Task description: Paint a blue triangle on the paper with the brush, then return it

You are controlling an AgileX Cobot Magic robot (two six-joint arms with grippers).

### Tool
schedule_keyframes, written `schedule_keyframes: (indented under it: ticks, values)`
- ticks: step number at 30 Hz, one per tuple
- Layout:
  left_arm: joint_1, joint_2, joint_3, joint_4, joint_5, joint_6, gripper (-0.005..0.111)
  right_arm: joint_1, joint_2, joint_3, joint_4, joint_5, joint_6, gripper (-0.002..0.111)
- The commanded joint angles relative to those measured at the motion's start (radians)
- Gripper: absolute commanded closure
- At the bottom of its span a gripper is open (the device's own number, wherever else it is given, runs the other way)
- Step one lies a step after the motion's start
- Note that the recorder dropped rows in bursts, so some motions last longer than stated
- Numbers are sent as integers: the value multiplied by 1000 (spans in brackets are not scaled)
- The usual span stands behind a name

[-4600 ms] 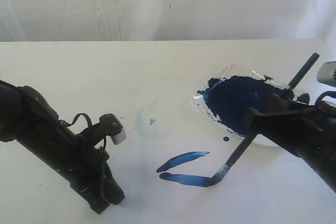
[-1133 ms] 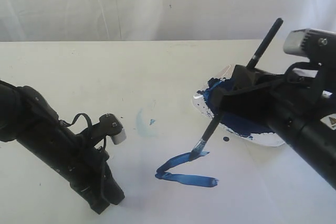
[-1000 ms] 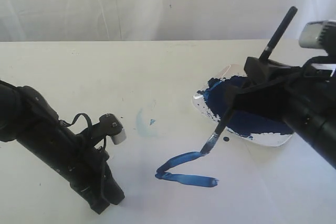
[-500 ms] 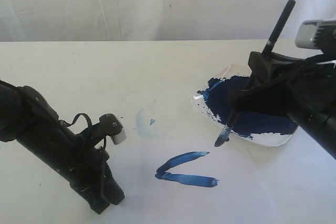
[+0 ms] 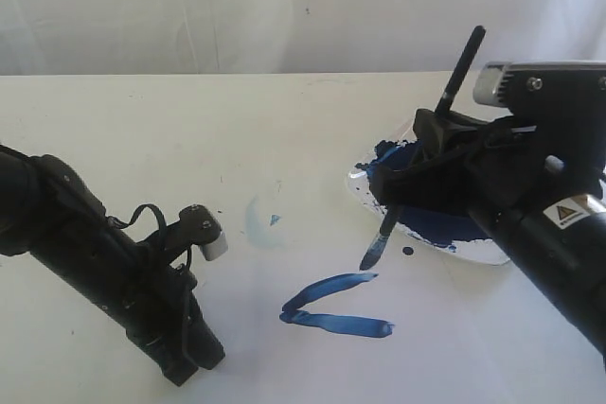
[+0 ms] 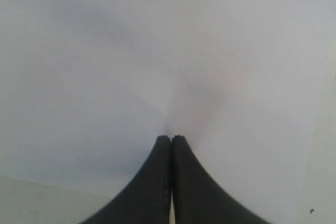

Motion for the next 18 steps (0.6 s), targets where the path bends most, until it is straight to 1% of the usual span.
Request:
schedule_keyframes:
  ticks: [1,18]
  values:
    - [1,1,8,-6,27,1,107,-6,21,-1,-18,-22,22,108]
    - [1,1,8,-6,27,1,107,-6,26,-1,-14,16,35,108]
